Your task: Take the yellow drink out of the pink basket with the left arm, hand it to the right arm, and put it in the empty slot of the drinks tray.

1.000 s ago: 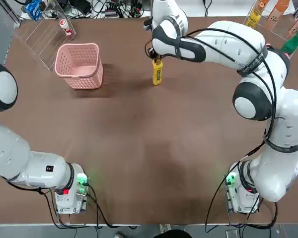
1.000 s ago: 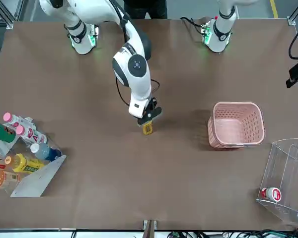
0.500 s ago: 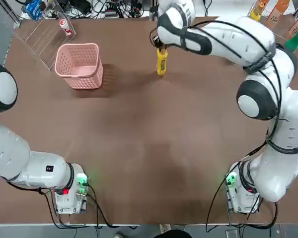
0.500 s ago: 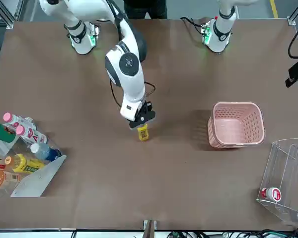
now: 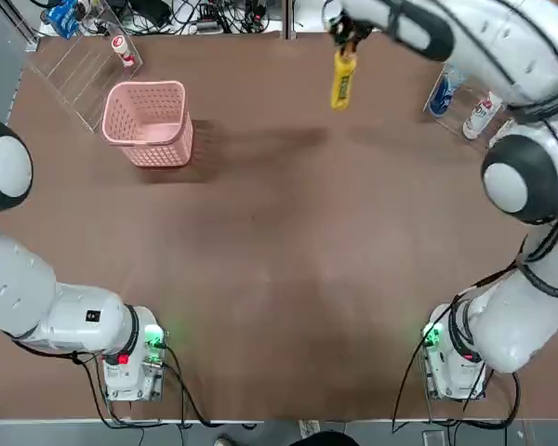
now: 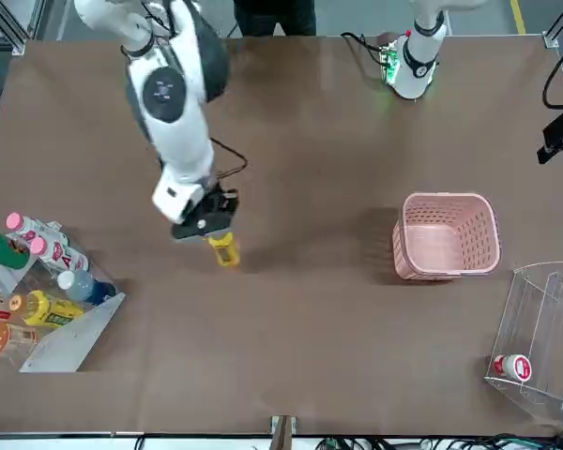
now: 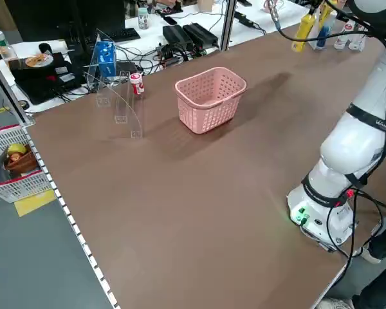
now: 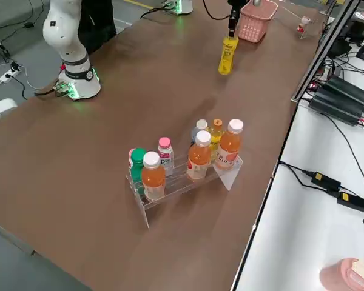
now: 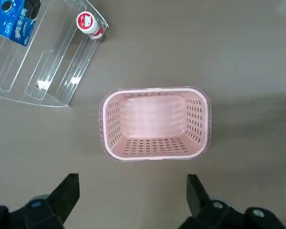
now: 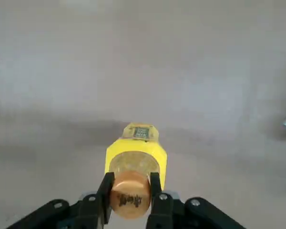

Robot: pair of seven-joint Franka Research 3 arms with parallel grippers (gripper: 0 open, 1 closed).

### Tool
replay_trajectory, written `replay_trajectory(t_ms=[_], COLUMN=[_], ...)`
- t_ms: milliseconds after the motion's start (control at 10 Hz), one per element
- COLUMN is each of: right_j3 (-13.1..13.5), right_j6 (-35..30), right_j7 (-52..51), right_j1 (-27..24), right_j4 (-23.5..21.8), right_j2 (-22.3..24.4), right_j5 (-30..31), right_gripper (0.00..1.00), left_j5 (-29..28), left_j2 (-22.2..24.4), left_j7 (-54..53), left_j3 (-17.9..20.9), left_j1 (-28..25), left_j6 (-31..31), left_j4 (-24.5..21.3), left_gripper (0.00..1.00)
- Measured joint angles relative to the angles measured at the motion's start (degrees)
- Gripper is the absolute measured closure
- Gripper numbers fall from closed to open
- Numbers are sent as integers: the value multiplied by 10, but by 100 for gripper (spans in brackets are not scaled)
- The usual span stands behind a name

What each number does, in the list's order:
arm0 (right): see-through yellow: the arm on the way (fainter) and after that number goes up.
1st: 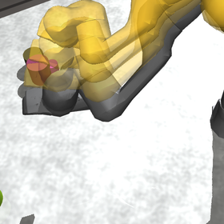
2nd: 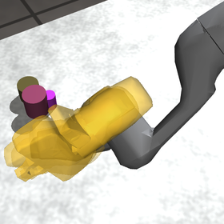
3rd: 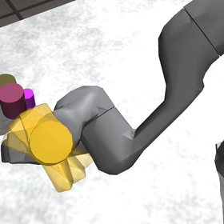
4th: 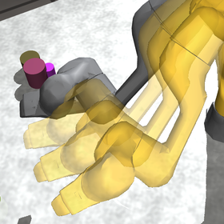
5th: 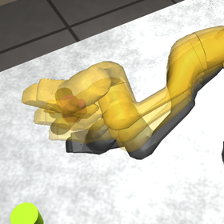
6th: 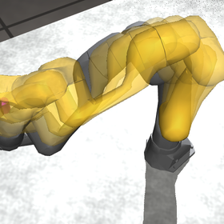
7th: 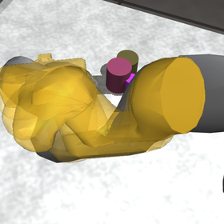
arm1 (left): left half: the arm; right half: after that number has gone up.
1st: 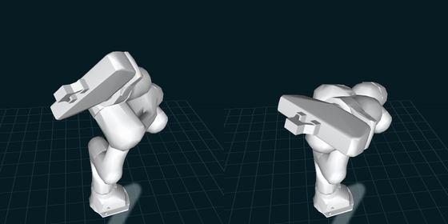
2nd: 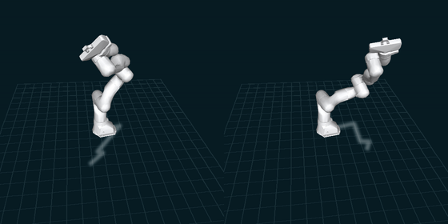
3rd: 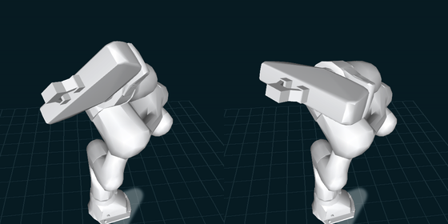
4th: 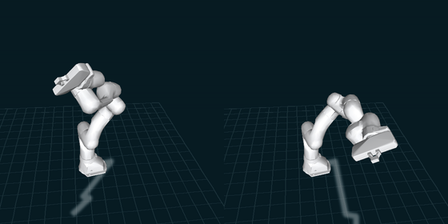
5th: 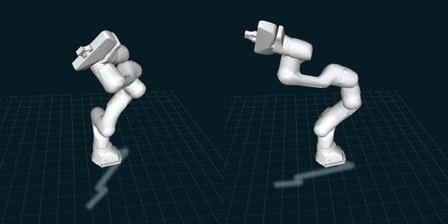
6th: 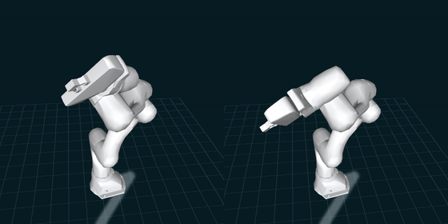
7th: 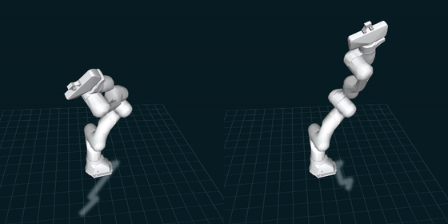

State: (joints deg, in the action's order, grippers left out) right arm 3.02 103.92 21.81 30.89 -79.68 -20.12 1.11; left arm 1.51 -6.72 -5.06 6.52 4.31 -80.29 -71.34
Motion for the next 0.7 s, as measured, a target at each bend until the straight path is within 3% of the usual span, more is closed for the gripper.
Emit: replay_trajectory(t_ms=[300,700], right_j3=[1,1], right_j6=[-88,-149], right_j7=[1,0], right_j1=[-68,-180], right_j4=[-5,-6], right_j2=[54,103], right_j5=[1,1], right_gripper=[66,66], left_j5=[0,0], left_j2=[0,0], left_j7=[0,0], left_j3=[0,0], left_j1=[-1,-1], left_j6=[0,0], left_j4=[-1,-3], left_gripper=[0,0])
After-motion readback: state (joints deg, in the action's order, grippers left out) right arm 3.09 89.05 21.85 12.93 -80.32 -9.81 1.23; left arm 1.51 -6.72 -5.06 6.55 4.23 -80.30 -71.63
